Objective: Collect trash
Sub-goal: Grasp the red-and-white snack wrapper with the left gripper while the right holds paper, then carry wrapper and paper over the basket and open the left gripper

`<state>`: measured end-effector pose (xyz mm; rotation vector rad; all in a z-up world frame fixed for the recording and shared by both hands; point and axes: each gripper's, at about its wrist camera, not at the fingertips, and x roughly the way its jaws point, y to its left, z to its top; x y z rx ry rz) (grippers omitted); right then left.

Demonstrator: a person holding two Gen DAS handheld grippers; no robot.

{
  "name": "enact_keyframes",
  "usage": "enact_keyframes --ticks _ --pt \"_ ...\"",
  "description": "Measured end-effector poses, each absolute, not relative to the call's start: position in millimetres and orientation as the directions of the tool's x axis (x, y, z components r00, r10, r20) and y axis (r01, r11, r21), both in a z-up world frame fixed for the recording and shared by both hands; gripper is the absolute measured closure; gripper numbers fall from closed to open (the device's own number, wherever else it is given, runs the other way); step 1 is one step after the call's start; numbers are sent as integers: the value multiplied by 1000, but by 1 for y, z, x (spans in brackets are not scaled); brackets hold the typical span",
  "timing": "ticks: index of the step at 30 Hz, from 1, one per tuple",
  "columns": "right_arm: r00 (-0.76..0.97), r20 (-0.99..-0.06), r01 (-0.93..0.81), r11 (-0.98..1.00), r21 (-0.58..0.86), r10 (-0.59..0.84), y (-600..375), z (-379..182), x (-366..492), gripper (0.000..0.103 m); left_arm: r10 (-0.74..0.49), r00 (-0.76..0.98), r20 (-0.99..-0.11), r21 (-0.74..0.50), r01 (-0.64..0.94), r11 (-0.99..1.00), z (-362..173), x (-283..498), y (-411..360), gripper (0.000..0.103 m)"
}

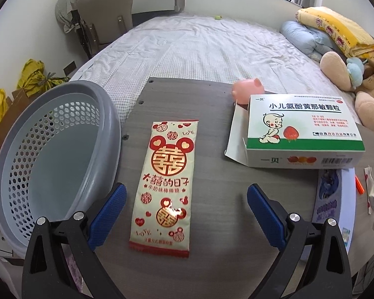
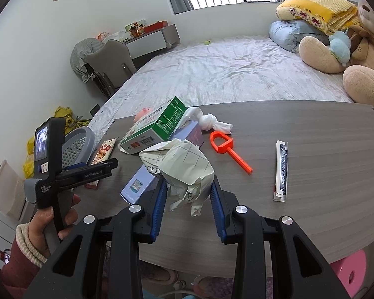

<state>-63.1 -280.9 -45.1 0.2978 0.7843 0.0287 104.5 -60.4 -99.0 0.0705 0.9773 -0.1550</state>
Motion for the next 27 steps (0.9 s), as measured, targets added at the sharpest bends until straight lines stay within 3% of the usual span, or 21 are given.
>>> enact_keyframes --ticks 5,8,10,12,15,21,27 --pt "710 -689 83 955 283 143 -283 -46 -64 70 -101 532 -841 -28 143 989 -106 114 -61 8" --pt "709 -689 81 955 286 147 -283 -47 -64 70 -96 534 -840 -30 131 991 -108 117 -59 15" --pt "708 -690 81 954 288 148 -283 -48 -64 70 -106 540 -835 -42 130 991 -106 117 -57 23" --pt "708 -690 81 953 292 151 -283 -49 -63 70 -119 544 -830 -51 139 989 -104 116 -57 41" --pt "707 -690 78 952 295 155 -282 -50 -63 70 -142 541 -829 -70 151 986 -101 112 -55 61" --pt "708 -686 62 953 295 167 -274 -50 -63 70 -204 514 -833 -131 175 976 -98 88 -47 74" --pt "708 -683 35 957 289 180 -262 -47 -59 70 -231 536 -812 -143 201 969 -83 62 -34 74"
